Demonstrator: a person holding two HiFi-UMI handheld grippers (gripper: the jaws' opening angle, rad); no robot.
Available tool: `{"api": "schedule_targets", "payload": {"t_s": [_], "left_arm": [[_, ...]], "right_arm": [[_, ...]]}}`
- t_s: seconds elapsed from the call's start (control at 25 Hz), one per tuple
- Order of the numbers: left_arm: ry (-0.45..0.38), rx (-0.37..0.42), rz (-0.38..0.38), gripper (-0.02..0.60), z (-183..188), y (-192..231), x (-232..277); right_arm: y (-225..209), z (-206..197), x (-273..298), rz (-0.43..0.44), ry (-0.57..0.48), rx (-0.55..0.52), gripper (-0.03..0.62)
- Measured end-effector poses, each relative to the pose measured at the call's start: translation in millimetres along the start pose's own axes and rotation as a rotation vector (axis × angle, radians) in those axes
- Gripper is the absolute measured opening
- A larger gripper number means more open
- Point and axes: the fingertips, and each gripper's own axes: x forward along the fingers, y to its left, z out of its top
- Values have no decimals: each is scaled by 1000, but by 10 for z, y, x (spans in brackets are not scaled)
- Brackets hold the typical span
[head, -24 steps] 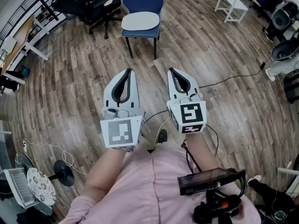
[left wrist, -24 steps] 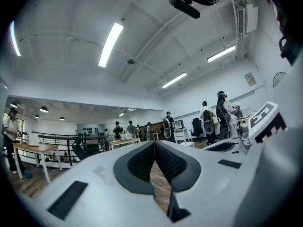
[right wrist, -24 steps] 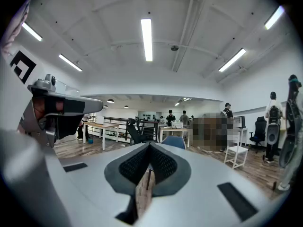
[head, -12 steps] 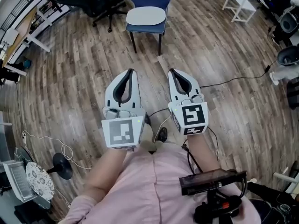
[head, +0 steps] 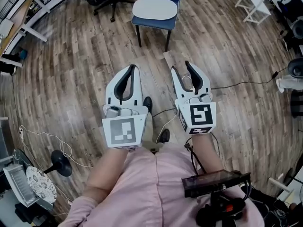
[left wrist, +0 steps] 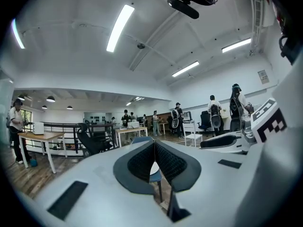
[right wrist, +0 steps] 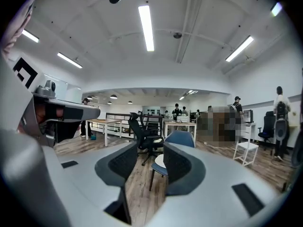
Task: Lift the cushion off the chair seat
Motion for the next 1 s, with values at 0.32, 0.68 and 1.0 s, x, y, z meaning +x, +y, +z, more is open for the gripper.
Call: {"api": "schedule_targets", "payload": {"t_s": [0.32, 0.68, 1.0], "left_arm": [[-17, -30, -7, 14, 27, 829, 989], [-91, -9, -59, 14, 278, 1330, 1738], [-67, 5, -119, 14, 223, 1334, 2183]], "right_arm": [[-174, 222, 1210, -44, 30, -41, 186], [-349, 643, 2013, -93, -13, -79, 170], [-657, 713, 2232, -158, -10, -71, 158]]}}
